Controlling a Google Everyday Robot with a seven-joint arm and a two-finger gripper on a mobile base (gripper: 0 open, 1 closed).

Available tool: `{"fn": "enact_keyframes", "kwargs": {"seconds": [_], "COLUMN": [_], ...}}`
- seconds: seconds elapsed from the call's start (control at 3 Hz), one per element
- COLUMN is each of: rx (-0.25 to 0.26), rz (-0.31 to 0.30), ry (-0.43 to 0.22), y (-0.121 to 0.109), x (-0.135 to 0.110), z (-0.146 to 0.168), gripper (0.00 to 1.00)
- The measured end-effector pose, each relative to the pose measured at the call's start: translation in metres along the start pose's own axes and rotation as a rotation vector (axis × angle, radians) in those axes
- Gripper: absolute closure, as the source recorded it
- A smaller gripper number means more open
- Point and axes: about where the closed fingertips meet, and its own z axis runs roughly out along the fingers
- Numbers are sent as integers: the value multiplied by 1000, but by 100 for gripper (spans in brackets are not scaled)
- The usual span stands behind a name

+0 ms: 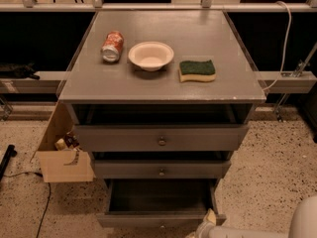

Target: Open bottom drawer

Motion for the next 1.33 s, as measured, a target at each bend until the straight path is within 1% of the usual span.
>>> {"fn": "enact_keyframes", "kwargs": {"seconds": [0.33, 0.67, 1.0, 1.33], "rx": [0, 0, 0, 1], "rz": [0, 0, 1, 3], "ry": [0, 0, 3, 11], "y": [0, 0, -1, -4], "x": [0, 0, -1, -5], "z": [0, 0, 0, -2], "gripper": [8, 14, 0, 0]}}
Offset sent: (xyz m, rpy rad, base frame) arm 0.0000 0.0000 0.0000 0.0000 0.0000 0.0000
